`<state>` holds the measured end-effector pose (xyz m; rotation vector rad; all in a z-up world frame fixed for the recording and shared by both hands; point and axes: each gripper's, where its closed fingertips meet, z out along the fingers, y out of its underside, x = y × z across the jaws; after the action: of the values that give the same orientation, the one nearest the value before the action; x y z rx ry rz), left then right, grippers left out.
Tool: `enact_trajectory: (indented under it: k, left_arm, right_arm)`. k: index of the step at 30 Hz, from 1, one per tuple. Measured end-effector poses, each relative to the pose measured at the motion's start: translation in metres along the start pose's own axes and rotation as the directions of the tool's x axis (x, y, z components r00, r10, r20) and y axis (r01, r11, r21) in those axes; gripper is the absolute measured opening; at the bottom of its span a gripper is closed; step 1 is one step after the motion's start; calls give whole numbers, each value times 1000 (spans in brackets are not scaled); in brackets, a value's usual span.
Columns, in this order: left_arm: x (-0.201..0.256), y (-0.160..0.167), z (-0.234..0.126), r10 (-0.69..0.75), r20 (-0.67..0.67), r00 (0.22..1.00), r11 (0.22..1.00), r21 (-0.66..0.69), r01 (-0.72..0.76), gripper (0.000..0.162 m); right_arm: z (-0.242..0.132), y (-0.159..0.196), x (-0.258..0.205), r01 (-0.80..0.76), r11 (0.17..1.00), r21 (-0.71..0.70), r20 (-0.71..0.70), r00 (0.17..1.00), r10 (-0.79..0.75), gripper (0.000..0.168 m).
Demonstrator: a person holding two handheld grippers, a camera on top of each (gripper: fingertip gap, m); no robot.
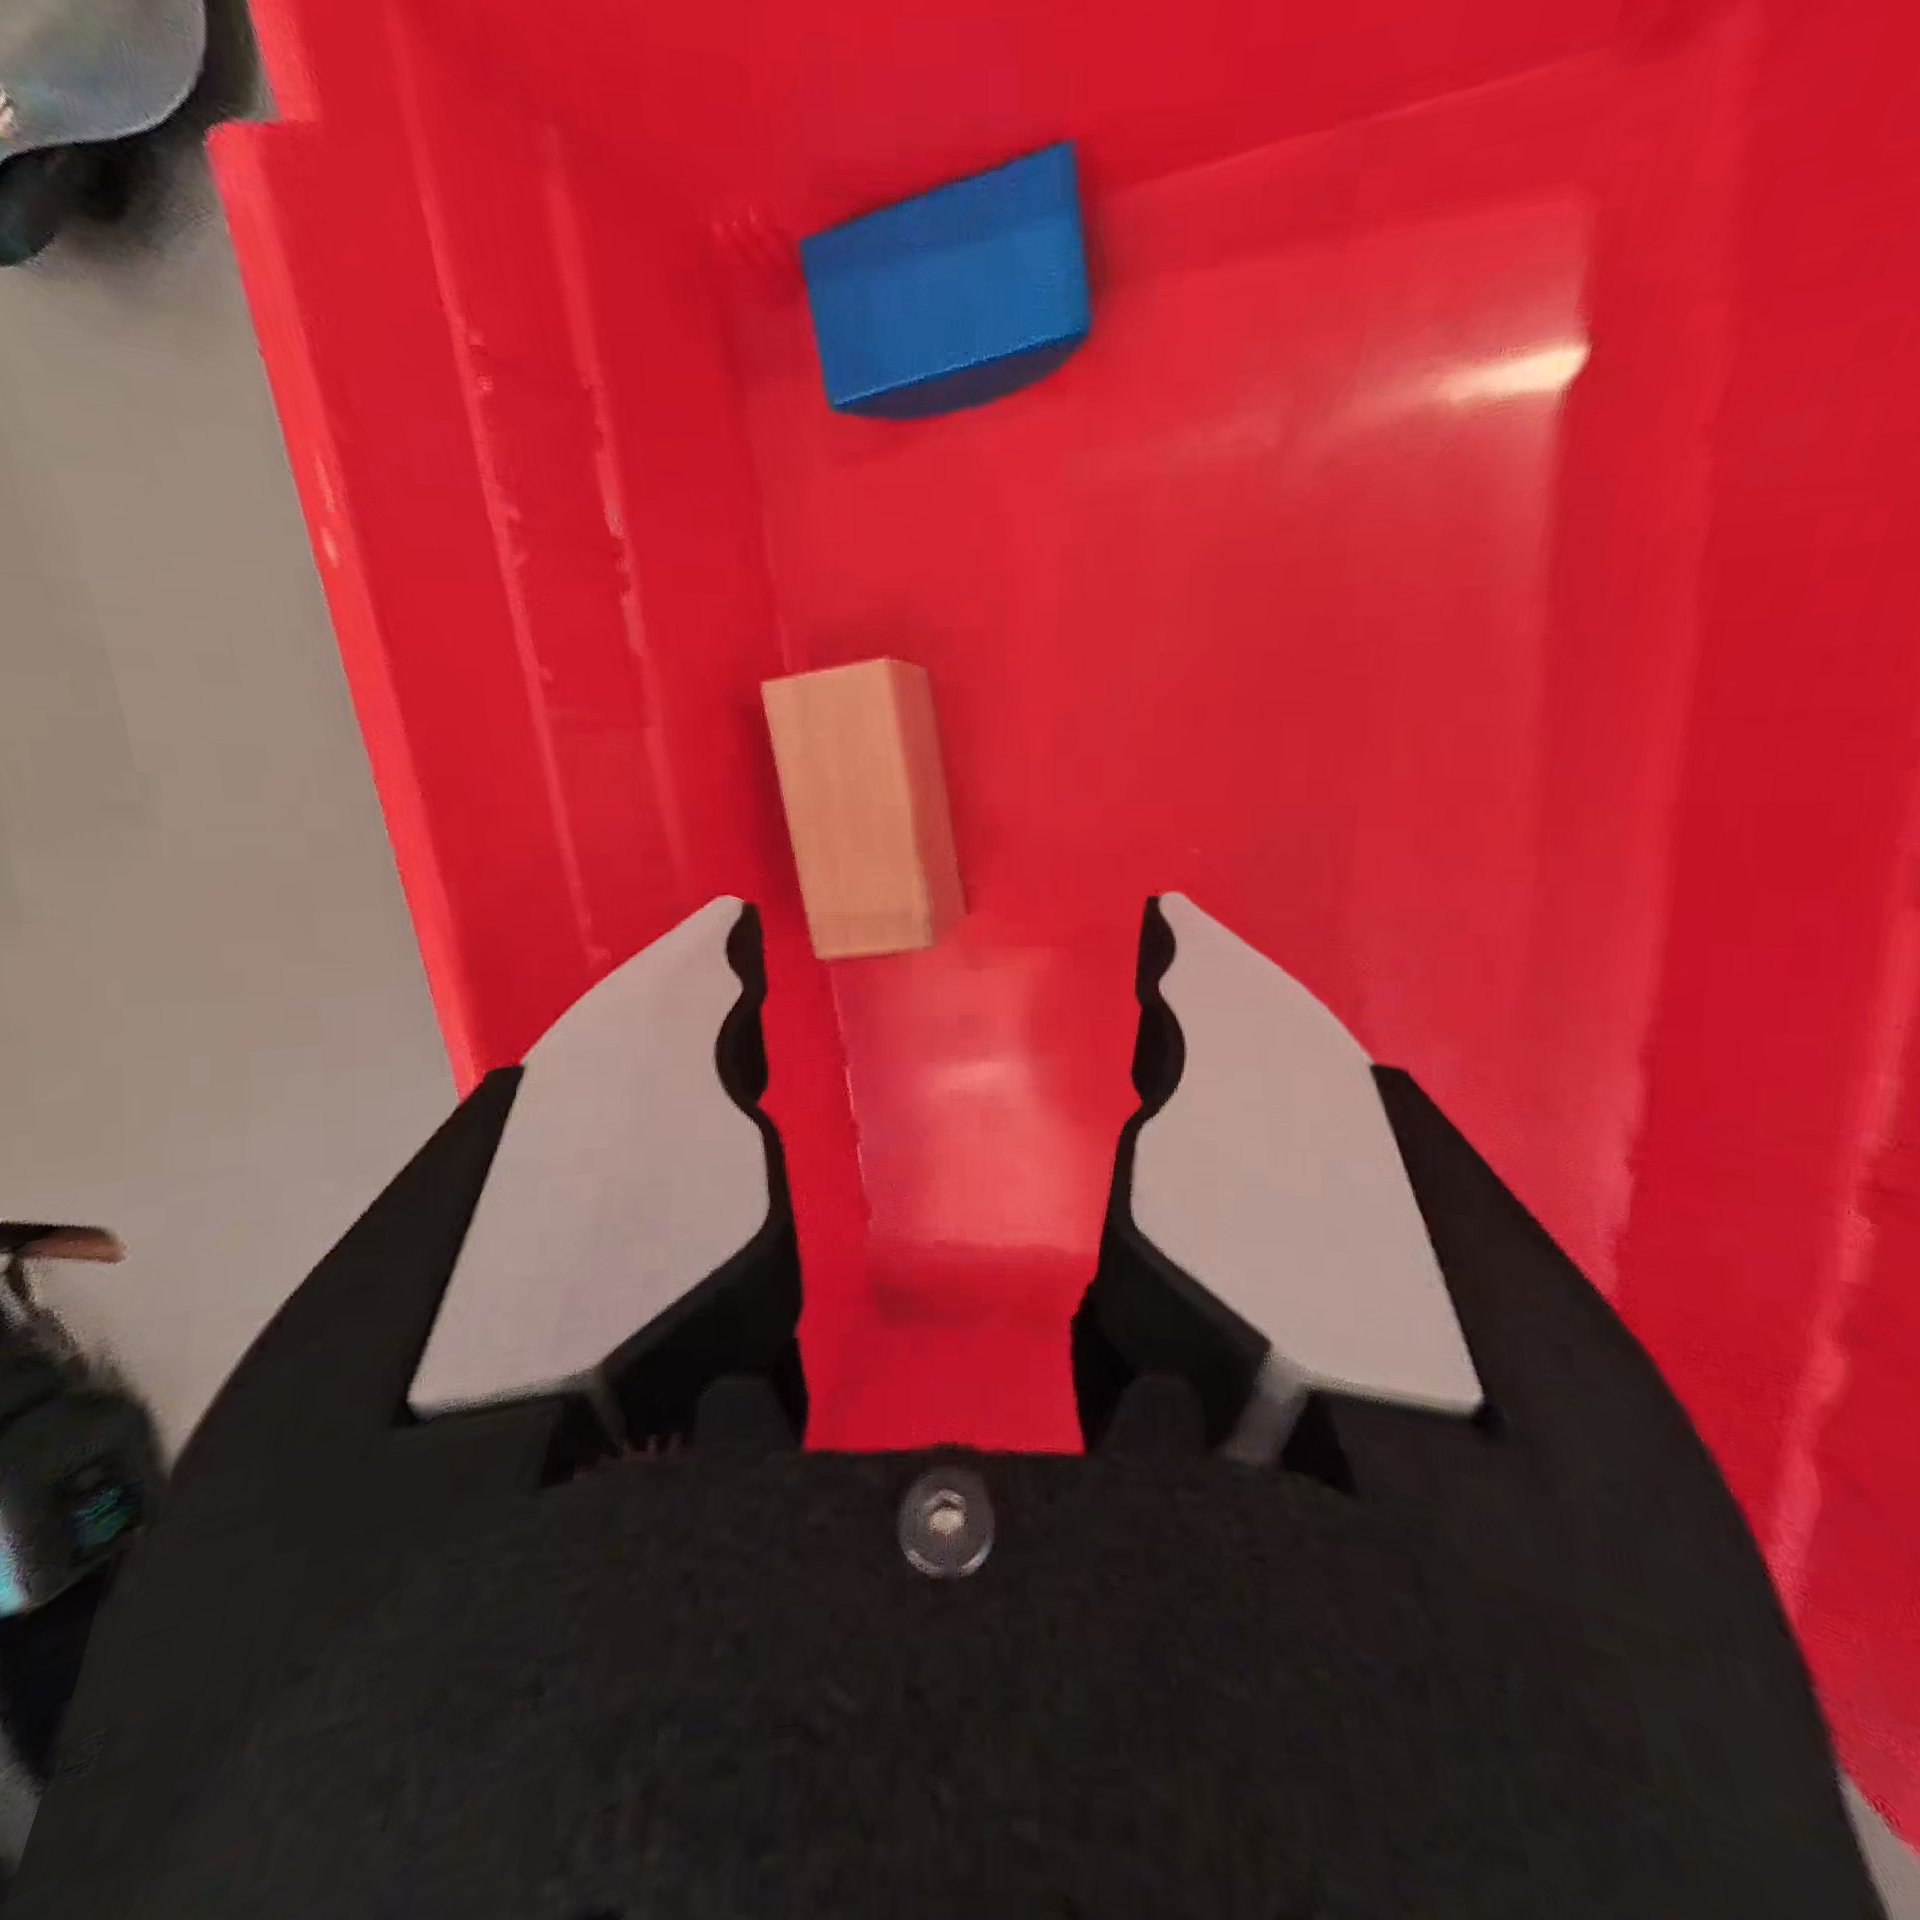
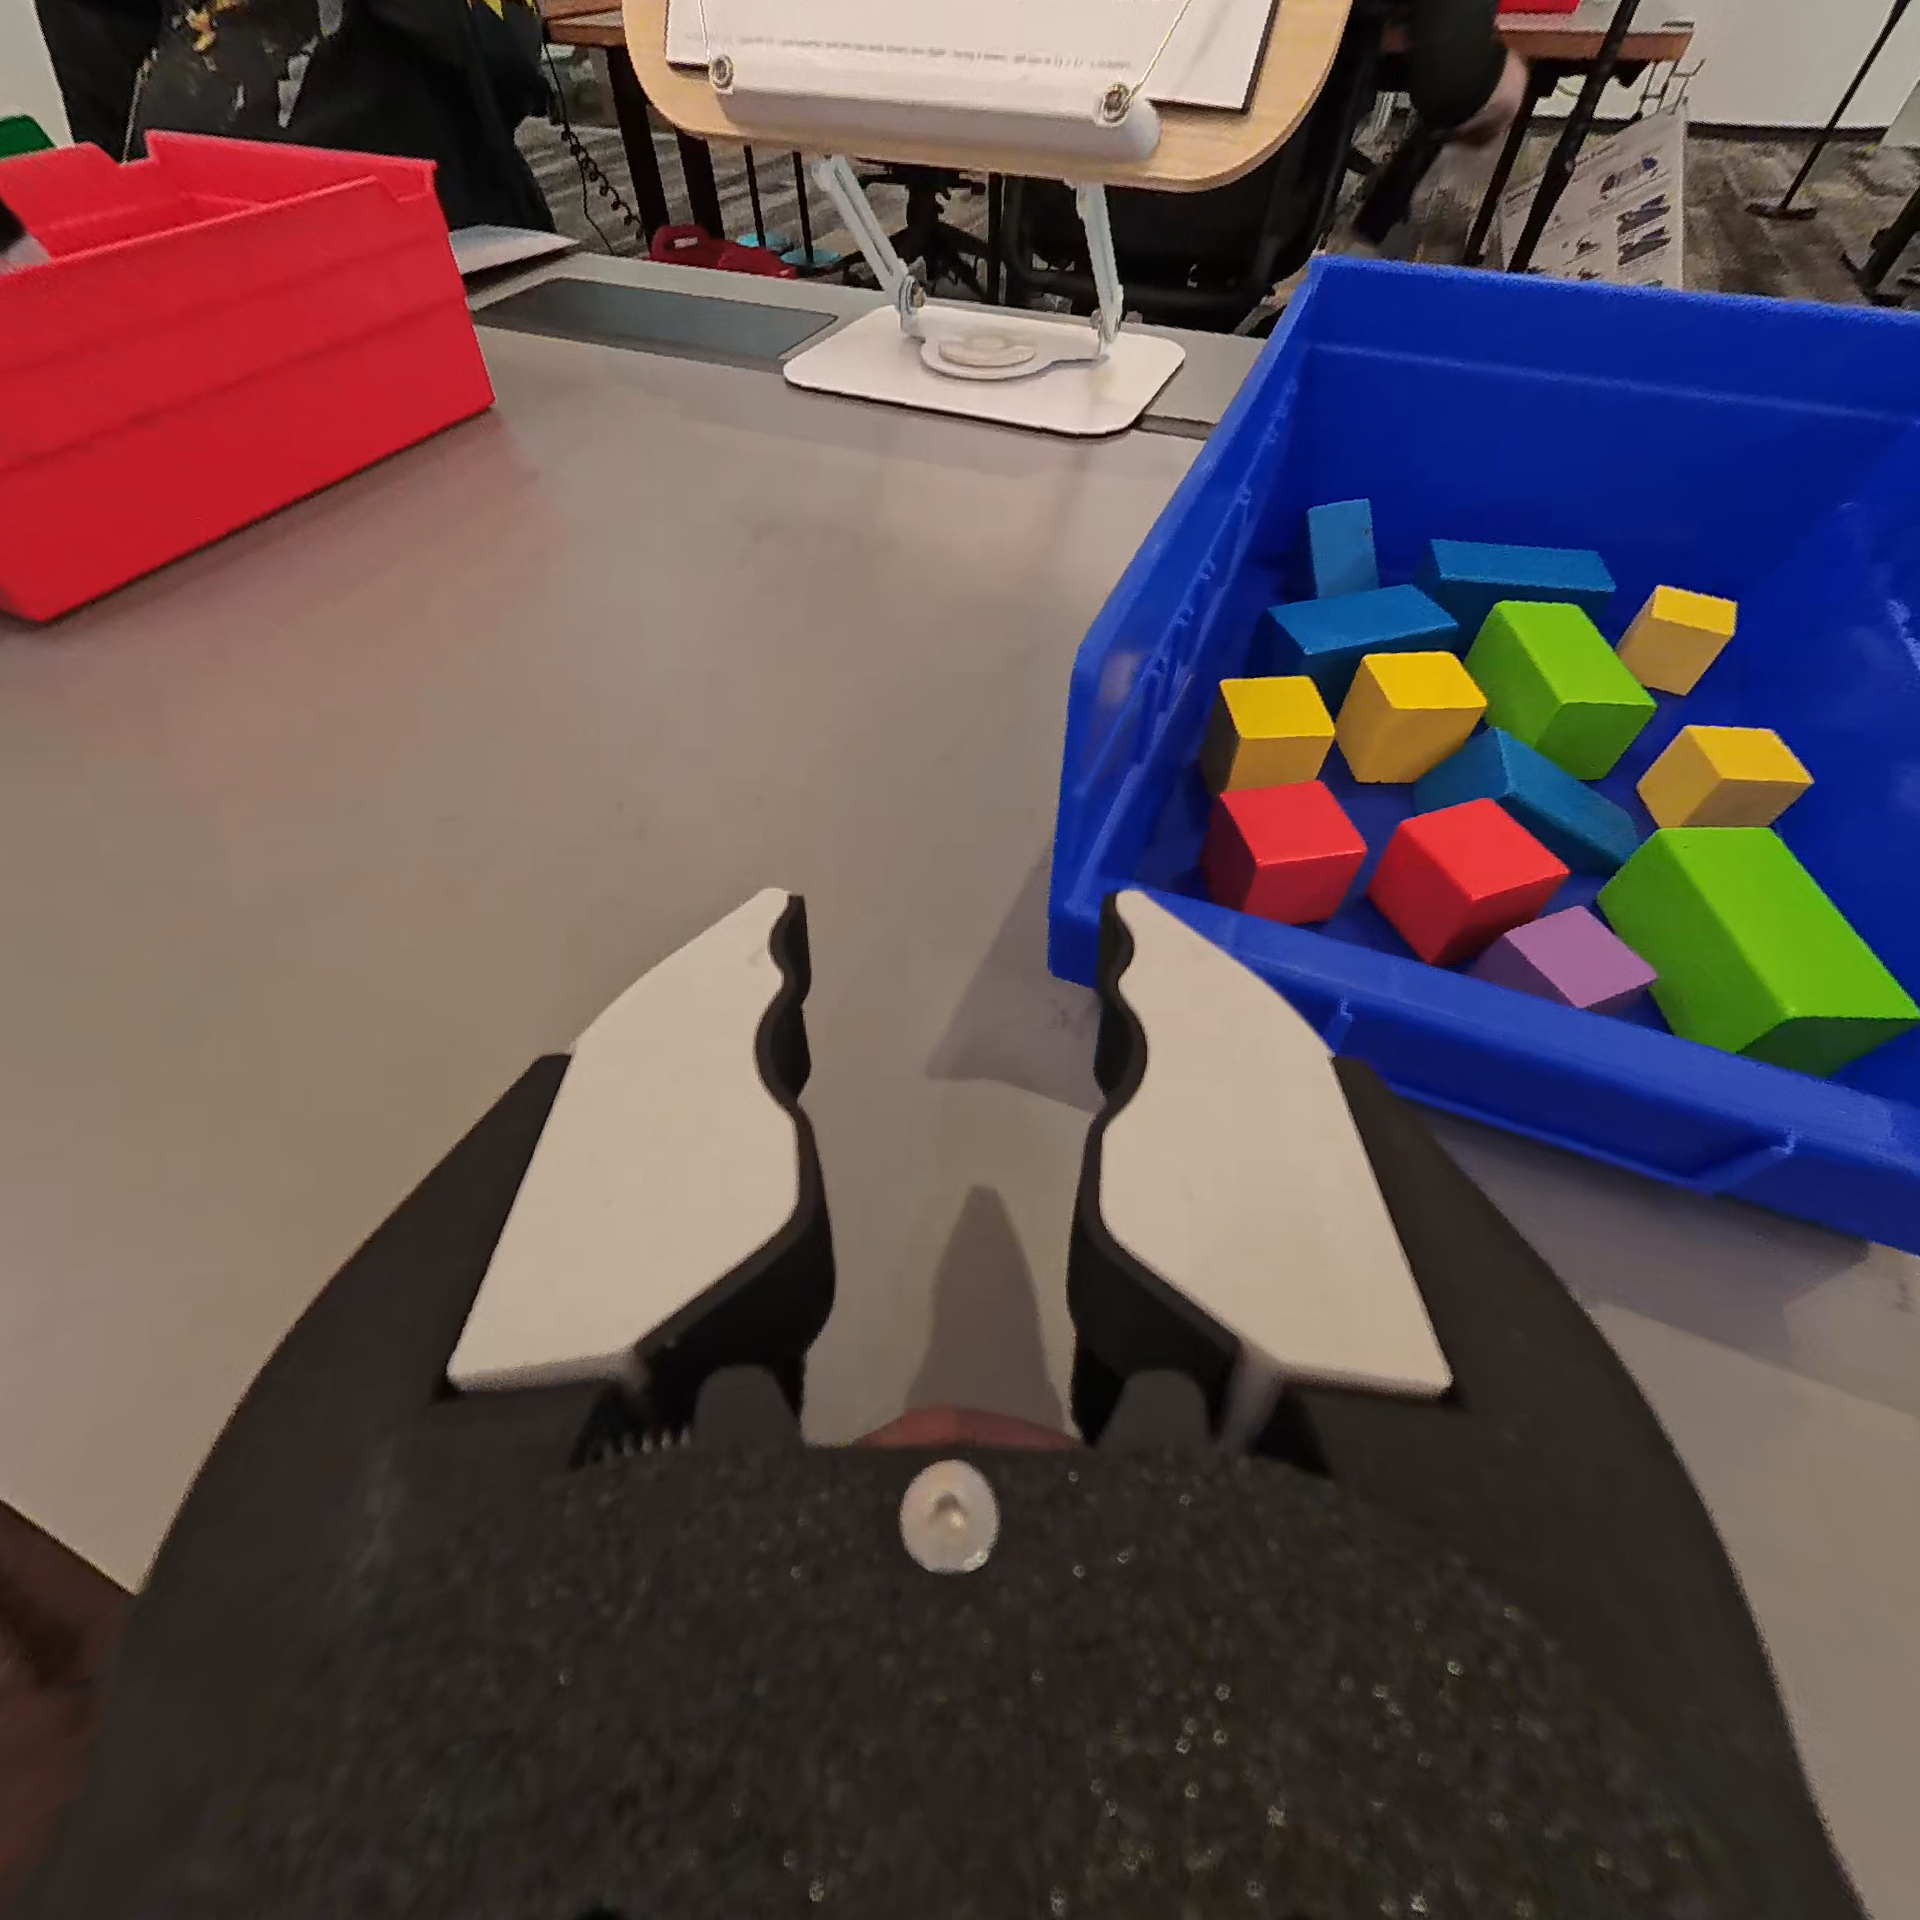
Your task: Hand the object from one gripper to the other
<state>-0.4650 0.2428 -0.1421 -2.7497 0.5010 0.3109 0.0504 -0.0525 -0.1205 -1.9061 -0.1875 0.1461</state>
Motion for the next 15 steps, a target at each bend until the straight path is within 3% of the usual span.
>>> enact_trajectory:
  k: [6, 8, 11, 15]
  left_arm:
    - [-6, 6, 37, -45, 135, 990, 993, -104, 59, 73]
    - [-3, 2, 43, -97, 97, 991, 993, -65, 103, 67]
    - [7, 0, 45, -144, -16, 989, 989, -46, 143, 86]
    - [8, 3, 45, -121, -49, 991, 992, -37, 119, 88]
  right_arm:
    - [-2, 0, 6, 30, 999, -13, -21, 999, -31, 53]
    - [-2, 0, 9, 43, 999, -14, -28, 999, -43, 53]
    - [-1, 4, 10, 52, 998, -30, -28, 998, -53, 53]
    - [0, 4, 8, 58, 998, -36, -15, 998, -59, 52]
